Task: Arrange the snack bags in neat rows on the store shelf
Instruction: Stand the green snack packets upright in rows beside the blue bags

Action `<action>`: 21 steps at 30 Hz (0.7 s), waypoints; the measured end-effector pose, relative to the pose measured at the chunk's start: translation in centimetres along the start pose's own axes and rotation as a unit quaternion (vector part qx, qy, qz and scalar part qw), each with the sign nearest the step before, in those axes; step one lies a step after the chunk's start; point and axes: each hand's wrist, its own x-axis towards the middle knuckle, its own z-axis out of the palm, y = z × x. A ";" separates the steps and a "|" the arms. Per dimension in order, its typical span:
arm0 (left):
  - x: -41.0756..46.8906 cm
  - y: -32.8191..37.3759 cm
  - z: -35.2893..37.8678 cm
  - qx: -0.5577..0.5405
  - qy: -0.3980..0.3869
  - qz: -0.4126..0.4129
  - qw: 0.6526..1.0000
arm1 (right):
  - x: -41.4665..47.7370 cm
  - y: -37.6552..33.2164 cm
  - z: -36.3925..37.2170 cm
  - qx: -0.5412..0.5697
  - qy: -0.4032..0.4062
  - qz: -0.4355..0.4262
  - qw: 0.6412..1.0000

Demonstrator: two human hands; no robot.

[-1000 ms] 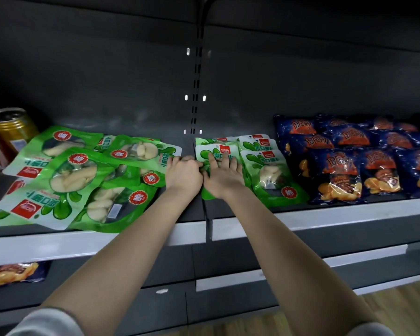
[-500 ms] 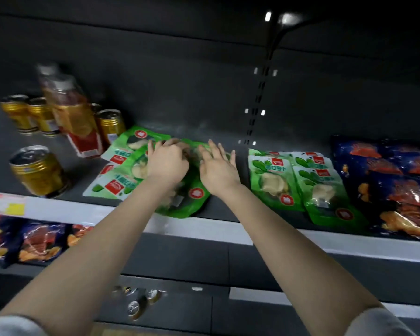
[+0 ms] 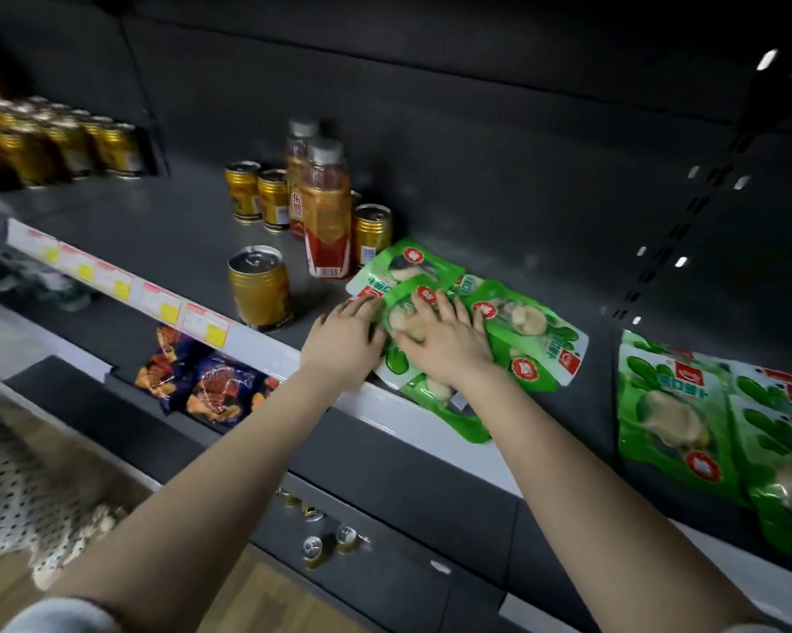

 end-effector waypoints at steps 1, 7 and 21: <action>0.0 0.0 0.0 -0.004 0.012 -0.004 1.000 | 0.1 0.1 0.0 -0.001 0.003 0.000 1.000; -0.1 0.2 0.1 0.014 0.030 -0.041 0.999 | 0.0 0.2 0.4 -0.013 0.017 -0.002 1.000; -0.5 -0.4 -2.8 -0.183 0.123 0.052 0.974 | -1.0 0.6 -1.7 0.021 0.086 -0.022 0.996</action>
